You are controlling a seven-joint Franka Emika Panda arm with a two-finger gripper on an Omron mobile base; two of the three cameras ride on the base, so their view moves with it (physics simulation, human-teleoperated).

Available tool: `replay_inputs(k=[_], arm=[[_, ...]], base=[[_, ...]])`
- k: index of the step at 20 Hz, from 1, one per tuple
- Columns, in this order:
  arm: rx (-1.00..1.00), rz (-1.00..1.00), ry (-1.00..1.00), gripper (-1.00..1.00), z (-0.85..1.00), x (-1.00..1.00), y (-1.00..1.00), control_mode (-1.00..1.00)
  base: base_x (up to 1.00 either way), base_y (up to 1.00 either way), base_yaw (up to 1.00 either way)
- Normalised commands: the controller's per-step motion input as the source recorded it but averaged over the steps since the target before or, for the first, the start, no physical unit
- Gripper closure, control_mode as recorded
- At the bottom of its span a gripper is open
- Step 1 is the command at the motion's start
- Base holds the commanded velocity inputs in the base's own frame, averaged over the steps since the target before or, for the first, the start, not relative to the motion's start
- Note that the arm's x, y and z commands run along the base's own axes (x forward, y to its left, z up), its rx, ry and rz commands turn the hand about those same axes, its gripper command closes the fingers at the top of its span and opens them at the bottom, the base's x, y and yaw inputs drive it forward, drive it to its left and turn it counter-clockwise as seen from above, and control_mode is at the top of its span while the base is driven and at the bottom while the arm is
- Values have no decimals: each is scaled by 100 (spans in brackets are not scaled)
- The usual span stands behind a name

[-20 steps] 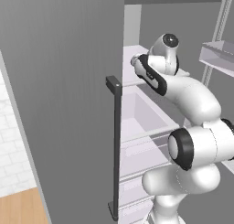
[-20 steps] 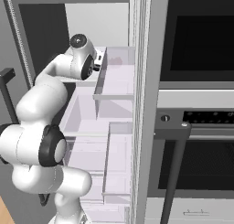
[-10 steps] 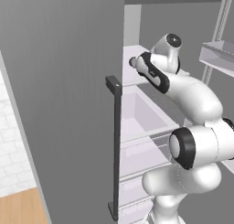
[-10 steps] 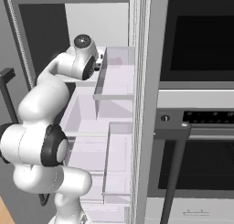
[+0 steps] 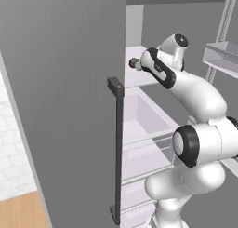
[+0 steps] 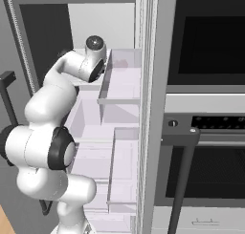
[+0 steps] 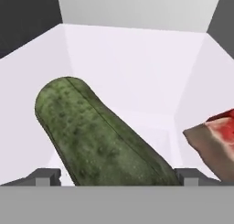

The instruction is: Place one cucumber and one steak in each tupperware on the nearby counter, to pack two identical lunches.

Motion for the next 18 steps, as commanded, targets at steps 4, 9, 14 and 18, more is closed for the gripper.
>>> replay_inputs(k=[4, 9, 14, 18], arm=[[-8, 17, 0, 100, -29, 16, 15, -100], [-11, 14, 0, 100, -28, 2, 25, -100], [-11, 4, 0, 100, -10, -35, 38, -100], [-4, 0, 0, 100, 0, -81, 36, -100]], base=[[0, 0, 0], [0, 0, 0], [0, 0, 0], [0, 0, 0]])
